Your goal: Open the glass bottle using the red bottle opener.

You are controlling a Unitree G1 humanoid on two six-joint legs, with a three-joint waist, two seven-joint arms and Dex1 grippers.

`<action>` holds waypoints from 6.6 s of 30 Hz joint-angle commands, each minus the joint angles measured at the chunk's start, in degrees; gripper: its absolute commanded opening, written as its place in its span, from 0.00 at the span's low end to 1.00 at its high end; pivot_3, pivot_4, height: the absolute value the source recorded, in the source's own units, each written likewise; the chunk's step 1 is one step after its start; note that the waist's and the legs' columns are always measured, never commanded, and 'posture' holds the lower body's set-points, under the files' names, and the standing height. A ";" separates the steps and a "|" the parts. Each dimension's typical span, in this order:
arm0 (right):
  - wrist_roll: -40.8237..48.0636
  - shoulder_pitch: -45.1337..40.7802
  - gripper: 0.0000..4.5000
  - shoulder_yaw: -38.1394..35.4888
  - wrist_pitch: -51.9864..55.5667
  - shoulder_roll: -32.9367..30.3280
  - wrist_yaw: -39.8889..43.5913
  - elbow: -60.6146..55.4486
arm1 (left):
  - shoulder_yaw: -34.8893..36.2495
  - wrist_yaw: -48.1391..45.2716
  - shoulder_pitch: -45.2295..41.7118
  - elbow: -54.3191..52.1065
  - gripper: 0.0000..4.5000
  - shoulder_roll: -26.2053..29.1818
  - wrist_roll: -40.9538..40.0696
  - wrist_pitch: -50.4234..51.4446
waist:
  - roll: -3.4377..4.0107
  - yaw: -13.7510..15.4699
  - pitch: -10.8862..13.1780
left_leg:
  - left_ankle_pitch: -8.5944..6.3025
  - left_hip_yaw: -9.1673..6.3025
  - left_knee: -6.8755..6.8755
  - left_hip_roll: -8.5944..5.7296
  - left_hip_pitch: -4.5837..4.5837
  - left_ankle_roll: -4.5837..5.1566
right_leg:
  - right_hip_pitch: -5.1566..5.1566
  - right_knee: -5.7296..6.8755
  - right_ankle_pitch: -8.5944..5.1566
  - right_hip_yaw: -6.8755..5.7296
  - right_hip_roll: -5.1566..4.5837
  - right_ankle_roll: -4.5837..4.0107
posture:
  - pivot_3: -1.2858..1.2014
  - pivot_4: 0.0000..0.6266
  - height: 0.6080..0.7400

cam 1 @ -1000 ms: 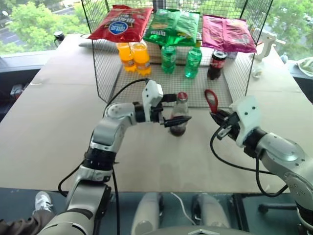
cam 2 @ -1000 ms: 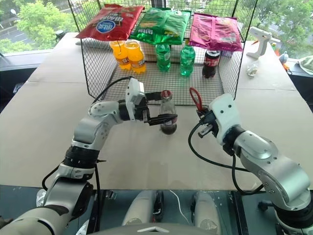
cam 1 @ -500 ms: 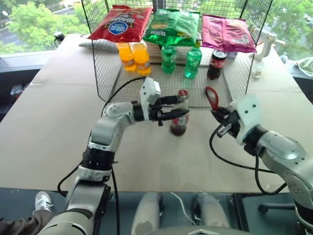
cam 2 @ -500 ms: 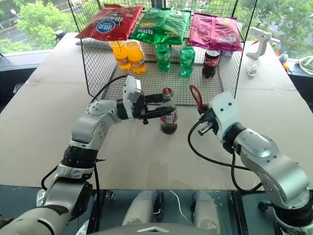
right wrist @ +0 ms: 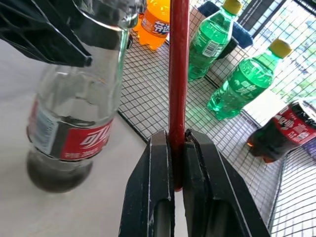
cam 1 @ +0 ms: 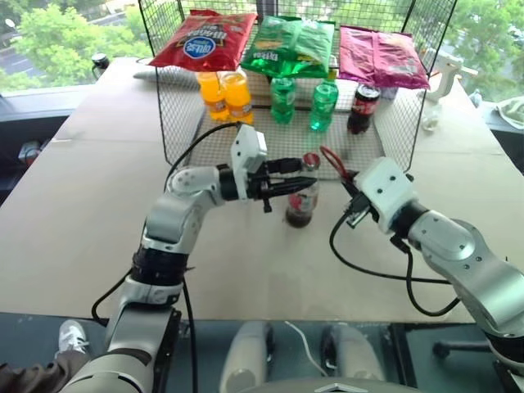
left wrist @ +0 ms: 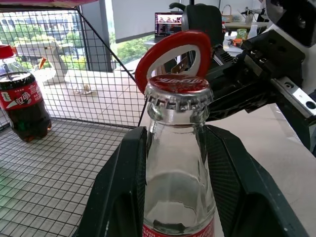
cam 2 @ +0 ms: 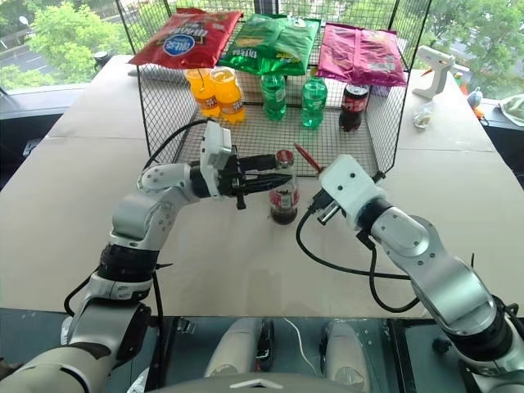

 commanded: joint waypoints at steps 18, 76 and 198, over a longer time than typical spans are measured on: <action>-9.44 -0.43 0.00 0.79 -3.04 3.83 5.01 -0.59 | -1.97 0.50 0.50 0.35 0.76 -0.03 1.21 -0.07 | 0.01 -0.03 0.00 | 0.00 0.00 0.00 0.00 -0.01 -0.01 | 0.00 0.00 -0.01 -0.01 0.00 0.01 | 0.52 0.24 1.00; -43.88 7.63 0.00 11.36 -22.45 12.83 0.49 9.96 | -1.91 1.82 0.32 -1.36 0.54 -0.90 1.51 3.60 | 0.01 -0.07 -0.01 | 0.15 0.01 0.00 0.00 0.00 -0.25 | 0.00 0.00 -0.12 -0.01 0.00 0.18 | 0.52 0.24 1.00; 0.37 6.68 0.99 -30.85 43.34 21.67 26.90 5.10 | -1.79 2.95 3.19 -4.66 0.53 -0.82 2.53 0.62 | 0.52 0.07 0.06 | 0.00 -0.17 -0.04 -0.01 0.07 -0.02 | 0.15 -0.03 -0.12 -0.08 -0.08 -0.21 | 0.52 0.24 1.00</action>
